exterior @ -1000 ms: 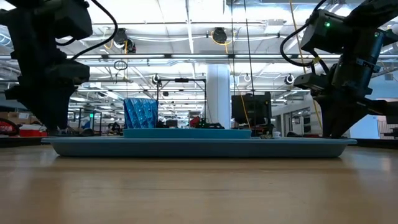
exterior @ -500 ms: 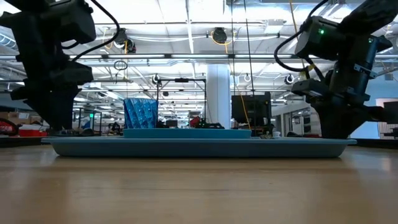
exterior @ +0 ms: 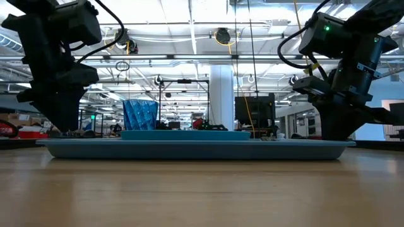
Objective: Pick and place plate/cup/fork/spoon on tray
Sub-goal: Adjust the blue serving tray on the table, then return to Home Position
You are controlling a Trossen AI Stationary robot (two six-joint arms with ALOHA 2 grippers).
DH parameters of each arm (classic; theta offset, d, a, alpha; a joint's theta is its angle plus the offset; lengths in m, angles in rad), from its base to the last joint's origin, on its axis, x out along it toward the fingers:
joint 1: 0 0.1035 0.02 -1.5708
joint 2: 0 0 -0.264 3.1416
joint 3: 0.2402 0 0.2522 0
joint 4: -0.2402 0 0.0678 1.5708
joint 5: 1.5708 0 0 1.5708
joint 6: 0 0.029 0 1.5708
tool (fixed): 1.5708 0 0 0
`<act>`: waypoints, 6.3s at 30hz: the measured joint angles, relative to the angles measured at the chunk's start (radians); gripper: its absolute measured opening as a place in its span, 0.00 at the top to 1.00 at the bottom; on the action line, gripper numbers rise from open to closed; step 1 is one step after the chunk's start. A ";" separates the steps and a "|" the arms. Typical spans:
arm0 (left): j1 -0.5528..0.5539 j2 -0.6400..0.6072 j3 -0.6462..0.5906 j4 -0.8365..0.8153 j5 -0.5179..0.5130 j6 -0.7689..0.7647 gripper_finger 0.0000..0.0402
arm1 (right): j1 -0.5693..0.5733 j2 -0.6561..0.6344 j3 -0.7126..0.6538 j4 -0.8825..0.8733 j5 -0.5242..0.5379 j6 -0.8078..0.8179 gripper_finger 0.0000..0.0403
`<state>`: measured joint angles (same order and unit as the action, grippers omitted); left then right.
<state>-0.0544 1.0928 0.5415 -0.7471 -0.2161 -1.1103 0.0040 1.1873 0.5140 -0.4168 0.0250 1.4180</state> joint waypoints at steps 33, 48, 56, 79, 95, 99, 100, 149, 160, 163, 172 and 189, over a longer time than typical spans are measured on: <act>-0.108 -0.267 0.425 0.014 -0.190 0.711 0.77 | 0.097 -0.470 0.001 -0.224 -0.056 -0.287 0.98; -0.186 -0.434 0.408 0.172 -0.184 0.908 0.99 | 0.161 -0.663 0.001 -0.132 -0.055 -0.802 1.00; -0.228 -0.460 0.308 0.179 -0.174 0.886 0.98 | 0.197 -0.781 0.001 -0.149 0.069 -0.813 1.00; -0.290 -0.650 -0.158 0.814 -0.179 0.866 0.99 | 0.234 -1.075 -0.319 0.339 0.128 -0.823 1.00; -0.297 -0.824 -0.484 1.068 -0.204 0.863 0.99 | 0.234 -1.079 -0.376 0.230 0.131 -1.013 1.00; -0.297 -0.846 -0.531 1.100 -0.214 0.853 0.99 | 0.234 -1.078 -0.496 0.499 0.133 -0.989 1.00; -0.297 -0.847 -0.531 1.095 -0.225 0.858 1.00 | 0.234 -1.076 -0.491 0.498 0.138 -1.008 1.00; -0.285 -0.846 -0.531 1.059 -0.317 0.928 0.98 | 0.232 -1.062 -0.499 0.510 0.235 -1.064 1.00; -0.285 -0.844 -0.531 1.058 -0.317 0.928 0.98 | 0.232 -1.062 -0.499 0.510 0.235 -1.064 1.00; -0.285 -0.844 -0.531 1.052 -0.317 0.928 0.98 | 0.232 -1.062 -0.499 0.510 0.235 -1.064 1.00; -0.285 -0.844 -0.531 1.008 -0.317 0.927 0.98 | 0.232 -1.062 -0.499 0.503 0.233 -1.064 1.00; -0.328 -0.844 -0.531 1.119 -0.317 0.927 0.98 | 0.233 -1.062 -0.499 0.539 0.234 -1.064 1.00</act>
<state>-0.3821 0.2485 0.0101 0.3721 -0.5336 -0.1829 0.2371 0.1249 0.0151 0.1223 0.2588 0.3542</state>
